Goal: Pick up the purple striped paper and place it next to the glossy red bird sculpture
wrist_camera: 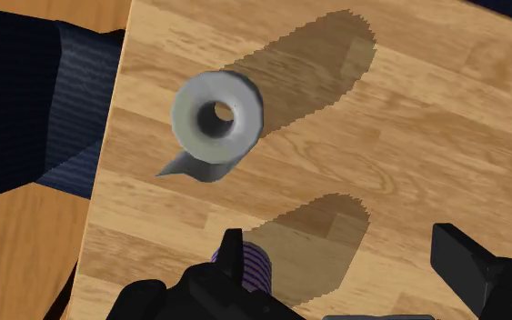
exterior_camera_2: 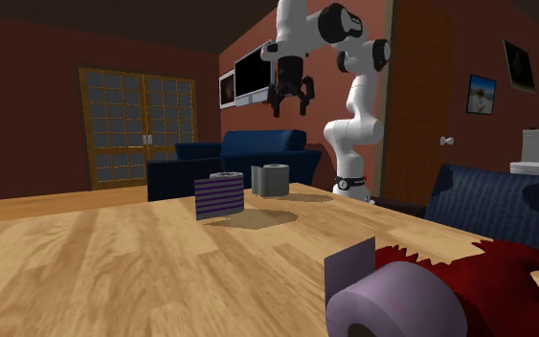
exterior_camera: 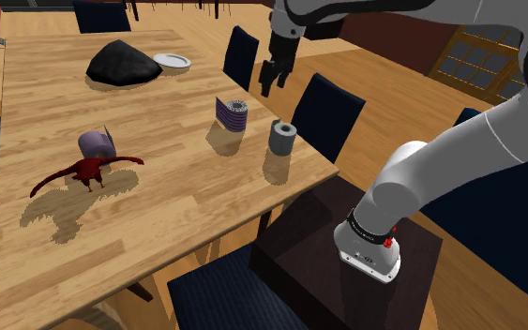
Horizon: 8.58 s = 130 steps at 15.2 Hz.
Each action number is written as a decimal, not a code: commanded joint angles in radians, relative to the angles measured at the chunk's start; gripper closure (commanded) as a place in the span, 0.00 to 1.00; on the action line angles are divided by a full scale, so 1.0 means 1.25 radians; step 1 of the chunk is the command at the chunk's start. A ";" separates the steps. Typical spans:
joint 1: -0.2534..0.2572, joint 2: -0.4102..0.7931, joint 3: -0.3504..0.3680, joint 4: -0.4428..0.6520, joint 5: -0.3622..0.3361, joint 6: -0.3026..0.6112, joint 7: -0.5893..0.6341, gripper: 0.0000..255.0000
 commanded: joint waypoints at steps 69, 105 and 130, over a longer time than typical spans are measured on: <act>-0.018 0.715 -0.017 0.728 0.018 -0.095 -0.031 1.00; 0.232 0.435 0.143 0.443 0.010 -0.069 0.378 1.00; 0.285 0.478 0.185 0.279 0.000 0.142 0.467 1.00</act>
